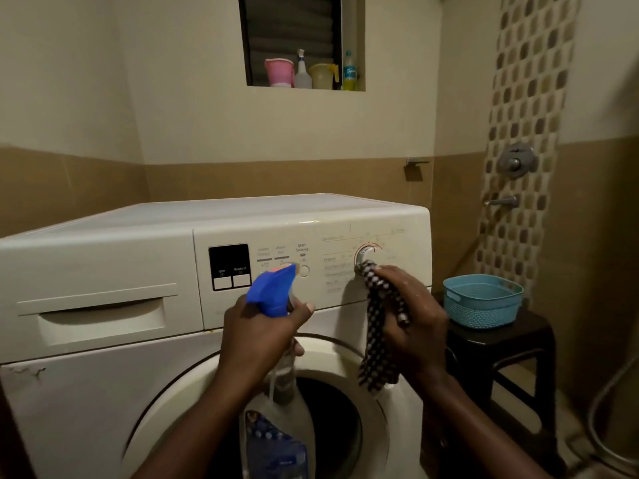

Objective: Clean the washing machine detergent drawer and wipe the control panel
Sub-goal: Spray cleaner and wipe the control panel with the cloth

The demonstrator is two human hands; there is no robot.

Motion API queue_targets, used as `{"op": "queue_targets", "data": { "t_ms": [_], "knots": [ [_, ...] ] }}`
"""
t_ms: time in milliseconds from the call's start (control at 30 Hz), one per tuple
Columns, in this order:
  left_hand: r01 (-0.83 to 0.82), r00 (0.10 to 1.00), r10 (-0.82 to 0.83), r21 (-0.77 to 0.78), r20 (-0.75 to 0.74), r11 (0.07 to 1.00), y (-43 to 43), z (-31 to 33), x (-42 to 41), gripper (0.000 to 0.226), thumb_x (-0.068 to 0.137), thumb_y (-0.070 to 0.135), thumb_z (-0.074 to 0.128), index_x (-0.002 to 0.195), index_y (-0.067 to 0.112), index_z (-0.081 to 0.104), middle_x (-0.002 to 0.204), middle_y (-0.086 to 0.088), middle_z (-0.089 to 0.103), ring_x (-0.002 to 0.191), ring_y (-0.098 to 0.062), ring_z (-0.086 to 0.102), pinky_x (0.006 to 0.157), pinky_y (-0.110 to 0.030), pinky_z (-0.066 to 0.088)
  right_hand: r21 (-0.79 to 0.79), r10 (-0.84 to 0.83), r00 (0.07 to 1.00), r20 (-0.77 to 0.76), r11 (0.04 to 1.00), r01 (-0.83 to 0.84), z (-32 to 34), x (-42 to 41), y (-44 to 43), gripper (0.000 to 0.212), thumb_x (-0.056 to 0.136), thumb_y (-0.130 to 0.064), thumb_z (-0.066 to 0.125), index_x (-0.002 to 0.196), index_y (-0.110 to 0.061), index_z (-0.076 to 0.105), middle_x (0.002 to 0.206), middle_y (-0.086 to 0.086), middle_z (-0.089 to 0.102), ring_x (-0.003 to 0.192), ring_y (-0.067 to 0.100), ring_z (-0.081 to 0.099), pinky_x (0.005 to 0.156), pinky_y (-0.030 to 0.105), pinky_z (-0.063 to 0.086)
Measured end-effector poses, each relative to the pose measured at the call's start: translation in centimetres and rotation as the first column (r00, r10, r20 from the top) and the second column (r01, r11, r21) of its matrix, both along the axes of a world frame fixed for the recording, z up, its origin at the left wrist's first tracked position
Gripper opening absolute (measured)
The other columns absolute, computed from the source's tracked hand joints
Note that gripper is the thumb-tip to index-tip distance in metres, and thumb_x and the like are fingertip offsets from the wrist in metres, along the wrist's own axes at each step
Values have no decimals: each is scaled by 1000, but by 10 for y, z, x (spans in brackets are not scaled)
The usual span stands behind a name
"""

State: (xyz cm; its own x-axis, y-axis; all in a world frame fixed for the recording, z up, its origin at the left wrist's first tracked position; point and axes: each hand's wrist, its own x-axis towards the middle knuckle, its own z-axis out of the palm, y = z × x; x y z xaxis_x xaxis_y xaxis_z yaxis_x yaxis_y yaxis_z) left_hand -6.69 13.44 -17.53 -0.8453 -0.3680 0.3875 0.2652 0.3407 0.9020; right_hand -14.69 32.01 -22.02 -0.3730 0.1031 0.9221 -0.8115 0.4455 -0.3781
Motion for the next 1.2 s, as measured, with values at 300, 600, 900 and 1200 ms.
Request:
{"op": "queue_targets", "data": {
  "t_ms": [300,600,900,1200],
  "knots": [
    [106,994,-106,30,-1,994,37,35,-35,30,82,22,78,108,14,65,95,-5,74,49,-24,69,56,-31,60,-96,-132,991,35,986,135,-10,-3,52,42,81,-1,56,121,-8,64,122,0,63,115,10,56,102,10,38],
    [80,988,-78,-7,132,997,43,5,-31,35,81,25,79,109,18,59,90,1,70,52,-23,69,62,-35,62,-146,-119,991,65,981,128,-13,-4,59,39,83,-4,57,121,-9,63,120,0,63,111,2,53,97,3,35],
    [39,963,-34,-16,269,999,42,-25,-18,39,76,29,84,93,5,58,65,-10,63,44,-21,66,53,-28,54,-107,-70,997,10,992,71,4,-8,34,40,82,1,58,120,-7,63,121,3,63,114,7,54,99,9,40],
    [-48,979,39,40,202,998,14,-27,1,25,77,23,82,83,9,63,58,-8,65,47,-22,67,50,-29,55,228,-36,996,-86,972,55,92,-45,-42,55,74,1,64,127,-10,57,132,11,53,121,25,50,100,30,46]
  ]
}}
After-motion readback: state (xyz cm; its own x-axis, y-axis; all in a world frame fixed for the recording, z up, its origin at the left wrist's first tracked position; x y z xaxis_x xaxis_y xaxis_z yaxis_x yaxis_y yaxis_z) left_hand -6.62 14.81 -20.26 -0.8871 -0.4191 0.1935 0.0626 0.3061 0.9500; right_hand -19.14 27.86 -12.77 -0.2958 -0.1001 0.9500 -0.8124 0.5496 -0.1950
